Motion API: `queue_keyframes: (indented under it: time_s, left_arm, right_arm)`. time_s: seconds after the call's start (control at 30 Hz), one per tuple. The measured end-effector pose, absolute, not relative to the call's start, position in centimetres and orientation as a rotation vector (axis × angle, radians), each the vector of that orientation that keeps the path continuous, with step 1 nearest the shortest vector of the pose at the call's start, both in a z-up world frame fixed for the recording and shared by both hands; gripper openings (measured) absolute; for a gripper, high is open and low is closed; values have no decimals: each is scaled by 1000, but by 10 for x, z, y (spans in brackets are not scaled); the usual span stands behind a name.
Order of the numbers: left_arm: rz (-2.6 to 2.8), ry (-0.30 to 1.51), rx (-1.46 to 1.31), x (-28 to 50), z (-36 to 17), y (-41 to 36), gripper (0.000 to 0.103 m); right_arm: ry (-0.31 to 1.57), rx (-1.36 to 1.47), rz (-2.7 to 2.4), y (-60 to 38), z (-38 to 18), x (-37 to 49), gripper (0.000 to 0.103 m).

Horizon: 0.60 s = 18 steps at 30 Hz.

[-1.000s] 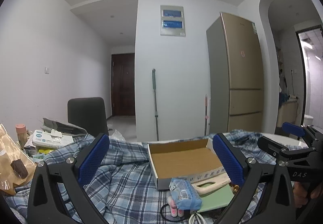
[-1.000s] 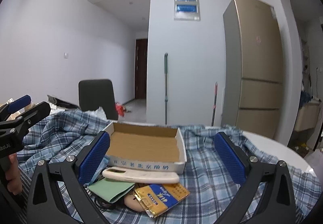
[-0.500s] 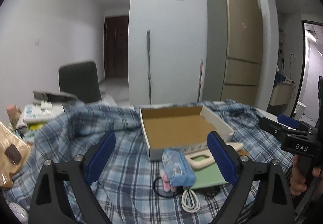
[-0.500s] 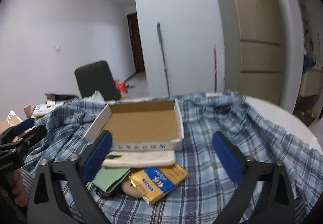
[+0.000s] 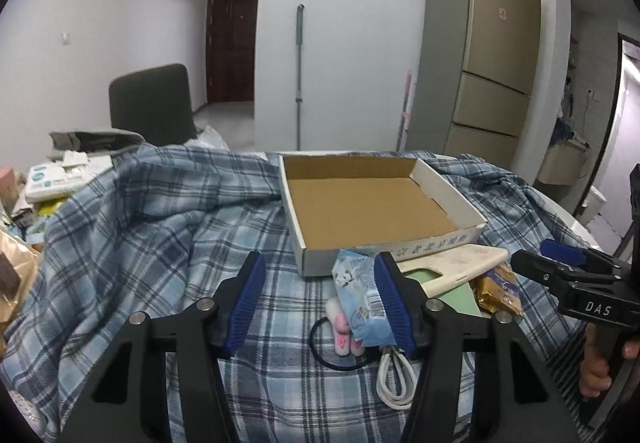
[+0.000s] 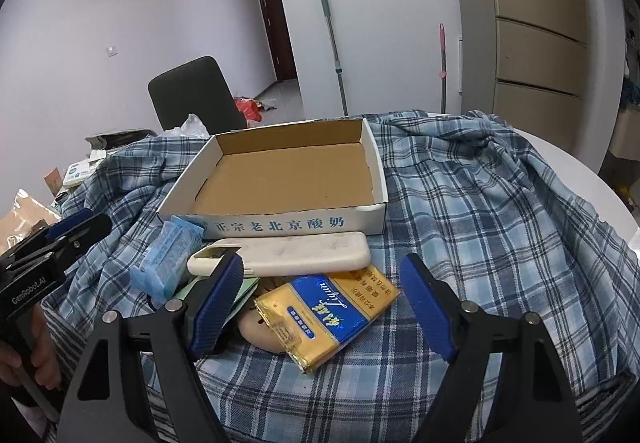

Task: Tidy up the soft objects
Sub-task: 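Lower the left tool onto the blue tissue pack and close on it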

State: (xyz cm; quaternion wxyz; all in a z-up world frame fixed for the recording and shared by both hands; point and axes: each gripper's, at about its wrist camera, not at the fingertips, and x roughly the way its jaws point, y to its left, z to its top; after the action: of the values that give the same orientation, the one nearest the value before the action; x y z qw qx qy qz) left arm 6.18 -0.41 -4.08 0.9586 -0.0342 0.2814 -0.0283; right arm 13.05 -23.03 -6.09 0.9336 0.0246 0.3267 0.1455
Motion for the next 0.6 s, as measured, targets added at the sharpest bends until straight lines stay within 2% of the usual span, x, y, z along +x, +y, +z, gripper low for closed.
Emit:
queue_keyframes:
  time_s: [0.2, 0.6]
  left_arm:
    - [-139, 595, -86, 67, -45, -8, 60]
    - [-217, 676, 57, 71, -57, -42, 60]
  right_arm:
    - [661, 51, 298, -232, -61, 129, 80]
    - [640, 62, 281, -234, -55, 123, 80]
